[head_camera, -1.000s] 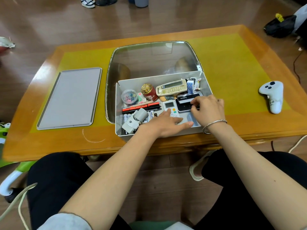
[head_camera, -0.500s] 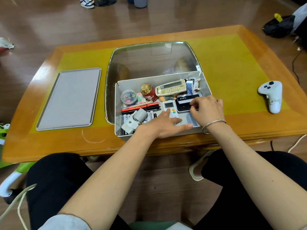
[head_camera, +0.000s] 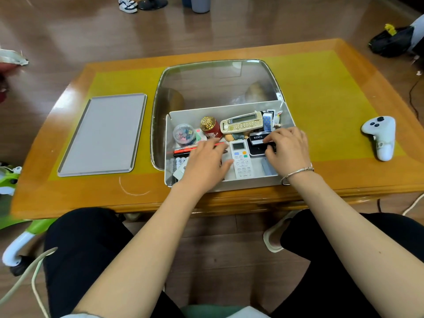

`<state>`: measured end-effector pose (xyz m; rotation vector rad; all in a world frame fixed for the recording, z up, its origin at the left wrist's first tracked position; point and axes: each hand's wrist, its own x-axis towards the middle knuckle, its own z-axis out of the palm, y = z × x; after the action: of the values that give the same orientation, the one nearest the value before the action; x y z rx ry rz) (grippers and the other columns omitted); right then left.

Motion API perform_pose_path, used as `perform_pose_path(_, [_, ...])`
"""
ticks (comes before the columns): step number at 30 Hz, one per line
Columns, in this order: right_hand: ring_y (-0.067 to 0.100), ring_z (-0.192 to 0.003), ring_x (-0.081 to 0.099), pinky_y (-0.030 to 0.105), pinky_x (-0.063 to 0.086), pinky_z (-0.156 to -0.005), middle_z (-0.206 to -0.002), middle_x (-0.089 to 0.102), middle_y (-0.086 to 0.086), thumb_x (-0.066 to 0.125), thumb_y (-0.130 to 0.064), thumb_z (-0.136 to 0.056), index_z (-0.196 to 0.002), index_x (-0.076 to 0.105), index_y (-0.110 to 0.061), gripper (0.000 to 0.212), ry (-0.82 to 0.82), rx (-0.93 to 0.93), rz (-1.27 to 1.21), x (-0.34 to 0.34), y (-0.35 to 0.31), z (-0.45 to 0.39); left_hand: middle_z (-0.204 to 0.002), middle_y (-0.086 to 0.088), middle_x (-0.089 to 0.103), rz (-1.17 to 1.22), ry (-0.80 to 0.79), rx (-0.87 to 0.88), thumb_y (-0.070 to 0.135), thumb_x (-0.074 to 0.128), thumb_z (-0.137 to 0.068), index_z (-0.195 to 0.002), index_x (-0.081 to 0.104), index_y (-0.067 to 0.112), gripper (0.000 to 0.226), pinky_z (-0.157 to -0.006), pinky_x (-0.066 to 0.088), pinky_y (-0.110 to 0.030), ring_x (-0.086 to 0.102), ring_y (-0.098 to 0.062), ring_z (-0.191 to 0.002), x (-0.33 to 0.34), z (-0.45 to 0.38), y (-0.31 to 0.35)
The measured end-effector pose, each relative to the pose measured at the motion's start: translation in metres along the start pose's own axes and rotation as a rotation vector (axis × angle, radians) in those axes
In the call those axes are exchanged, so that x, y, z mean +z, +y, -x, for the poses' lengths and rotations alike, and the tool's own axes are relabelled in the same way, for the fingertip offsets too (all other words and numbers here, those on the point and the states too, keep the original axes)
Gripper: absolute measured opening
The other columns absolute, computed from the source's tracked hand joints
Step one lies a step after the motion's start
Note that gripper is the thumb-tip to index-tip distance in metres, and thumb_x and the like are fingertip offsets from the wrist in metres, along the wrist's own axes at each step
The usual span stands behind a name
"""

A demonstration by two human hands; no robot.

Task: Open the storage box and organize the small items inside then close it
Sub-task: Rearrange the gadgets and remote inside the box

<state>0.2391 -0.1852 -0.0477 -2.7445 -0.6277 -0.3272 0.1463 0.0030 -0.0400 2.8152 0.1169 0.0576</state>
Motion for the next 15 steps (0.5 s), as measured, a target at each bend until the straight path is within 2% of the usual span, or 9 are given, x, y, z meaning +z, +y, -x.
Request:
perform_pose_path(3, [0.029, -0.11, 0.046, 0.036, 0.031, -0.094, -0.11, 0.063, 0.006, 0.057, -0.01, -0.084, -0.105, 0.068, -0.013, 0.024, -0.069, -0.025, -0.048, 0.0, -0.003, -0.004, -0.143, -0.005, 0.042, -0.005, 0.065, -0.129, 0.03, 0.058, -0.093, -0.139, 0.045, 0.018, 0.05, -0.106, 0.035, -0.042, 0.036, -0.024, -0.132, -0.006, 0.003, -0.019])
perform_pose_path(8, [0.028, -0.115, 0.044, 0.037, 0.037, -0.1, -0.121, 0.055, 0.009, 0.057, -0.008, -0.085, -0.12, 0.058, -0.009, 0.035, -0.097, -0.073, -0.05, -0.002, -0.007, -0.022, -0.144, -0.009, 0.039, -0.008, -0.024, -0.21, 0.024, 0.059, -0.092, -0.14, 0.043, 0.017, 0.051, -0.103, 0.039, -0.044, 0.036, -0.03, -0.13, -0.007, 0.004, -0.035])
perform_pose_path(12, [0.027, -0.119, 0.042, 0.038, 0.033, -0.102, -0.127, 0.052, 0.006, 0.061, -0.017, -0.085, -0.126, 0.052, -0.013, 0.042, -0.084, -0.131, 0.002, 0.004, -0.018, -0.049, -0.139, -0.01, 0.04, 0.007, -0.032, -0.226, 0.023, 0.06, -0.091, -0.139, 0.044, 0.018, 0.051, -0.101, 0.041, -0.045, 0.038, -0.03, -0.126, -0.005, 0.003, -0.037])
perform_pose_path(15, [0.027, -0.125, 0.038, 0.04, 0.03, -0.103, -0.135, 0.049, 0.006, 0.063, -0.026, -0.084, -0.133, 0.046, -0.015, 0.053, -0.148, -0.176, 0.061, 0.01, -0.024, -0.068, -0.136, -0.01, 0.041, 0.03, -0.039, -0.236, 0.022, 0.063, -0.09, -0.138, 0.045, 0.019, 0.051, -0.101, 0.041, -0.045, 0.039, -0.03, -0.125, -0.004, 0.003, -0.038])
